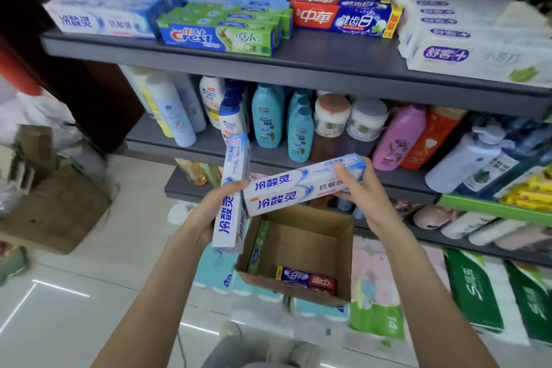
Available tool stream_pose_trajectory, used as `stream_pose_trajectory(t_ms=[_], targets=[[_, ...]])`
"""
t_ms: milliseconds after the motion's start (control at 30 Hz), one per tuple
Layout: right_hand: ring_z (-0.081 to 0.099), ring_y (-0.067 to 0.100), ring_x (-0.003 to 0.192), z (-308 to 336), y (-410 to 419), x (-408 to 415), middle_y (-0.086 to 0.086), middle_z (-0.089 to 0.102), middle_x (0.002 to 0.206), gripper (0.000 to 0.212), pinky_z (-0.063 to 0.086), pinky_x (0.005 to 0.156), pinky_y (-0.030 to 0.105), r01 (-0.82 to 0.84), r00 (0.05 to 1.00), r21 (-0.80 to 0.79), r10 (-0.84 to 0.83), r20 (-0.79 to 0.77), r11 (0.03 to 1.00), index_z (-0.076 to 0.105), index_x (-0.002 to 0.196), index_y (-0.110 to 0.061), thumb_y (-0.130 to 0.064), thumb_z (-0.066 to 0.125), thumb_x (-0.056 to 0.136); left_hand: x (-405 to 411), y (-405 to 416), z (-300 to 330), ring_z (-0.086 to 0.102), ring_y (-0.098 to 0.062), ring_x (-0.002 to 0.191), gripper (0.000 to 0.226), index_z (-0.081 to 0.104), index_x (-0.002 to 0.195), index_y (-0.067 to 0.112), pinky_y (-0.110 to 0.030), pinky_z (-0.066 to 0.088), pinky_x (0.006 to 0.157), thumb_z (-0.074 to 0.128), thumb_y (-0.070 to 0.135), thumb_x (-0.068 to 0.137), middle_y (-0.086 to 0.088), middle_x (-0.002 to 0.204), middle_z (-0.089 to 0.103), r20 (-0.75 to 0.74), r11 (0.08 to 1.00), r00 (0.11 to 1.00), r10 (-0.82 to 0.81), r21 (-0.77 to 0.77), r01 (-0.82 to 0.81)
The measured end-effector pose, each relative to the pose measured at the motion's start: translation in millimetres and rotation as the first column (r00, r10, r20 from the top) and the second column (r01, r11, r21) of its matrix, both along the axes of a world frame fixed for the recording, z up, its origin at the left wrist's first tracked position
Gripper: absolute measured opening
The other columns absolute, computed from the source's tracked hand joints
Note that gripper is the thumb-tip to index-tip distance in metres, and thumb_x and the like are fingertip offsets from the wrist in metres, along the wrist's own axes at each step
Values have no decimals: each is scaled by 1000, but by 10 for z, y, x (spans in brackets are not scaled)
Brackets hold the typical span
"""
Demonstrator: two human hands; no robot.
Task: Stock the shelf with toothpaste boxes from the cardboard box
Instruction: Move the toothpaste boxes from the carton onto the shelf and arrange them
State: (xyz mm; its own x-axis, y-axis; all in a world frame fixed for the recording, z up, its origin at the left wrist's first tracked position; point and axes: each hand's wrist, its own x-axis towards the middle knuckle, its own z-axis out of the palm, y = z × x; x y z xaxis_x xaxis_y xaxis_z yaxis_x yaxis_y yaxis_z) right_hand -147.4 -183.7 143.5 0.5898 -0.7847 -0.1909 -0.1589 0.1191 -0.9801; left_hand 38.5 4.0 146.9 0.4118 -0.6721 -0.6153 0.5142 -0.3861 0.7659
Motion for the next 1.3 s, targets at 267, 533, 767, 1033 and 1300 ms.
stream_pose_trajectory(t_ms=[267,533,767,1033,1300], targets=[[58,-2,100,714,-14,207,-20,63,111,43,47,83,20,-561,827,-612,409,-386,557,52,109,-59,-44,74,75,502,320,590,66,-18,55,42,62,99,10,-23,52,49,73,29,63,-9,77,74,169,983,975,145,-137,-122],[63,-1,89,1335,82,1278,-19,70,96,21,50,76,14,-122,920,-431,264,289,894,69,96,-37,-45,65,77,1398,307,1430,58,-12,41,30,61,85,11,-18,49,43,55,40,85,-8,65,65,394,931,879,270,-338,-136],[66,2,70,1893,-59,2676,-5,69,100,15,55,57,20,-99,954,-365,192,228,926,67,102,-30,-24,55,94,2746,229,1771,62,-8,100,50,46,113,37,-34,46,92,62,61,73,13,109,66,893,975,423,152,-205,84],[52,19,121,2277,-512,4395,2,58,132,32,37,90,24,-138,990,-751,59,-132,646,59,127,-25,-29,54,95,3946,74,2189,67,-16,86,46,42,118,33,-39,53,83,58,56,83,4,102,67,923,987,376,-85,27,159],[49,26,108,2278,-1023,5339,11,50,109,35,35,87,25,-371,925,-846,69,-374,384,56,130,-24,-15,48,98,4583,-131,2311,61,-20,76,51,33,127,31,-34,46,67,51,56,87,4,96,63,986,980,-87,-142,153,129]])
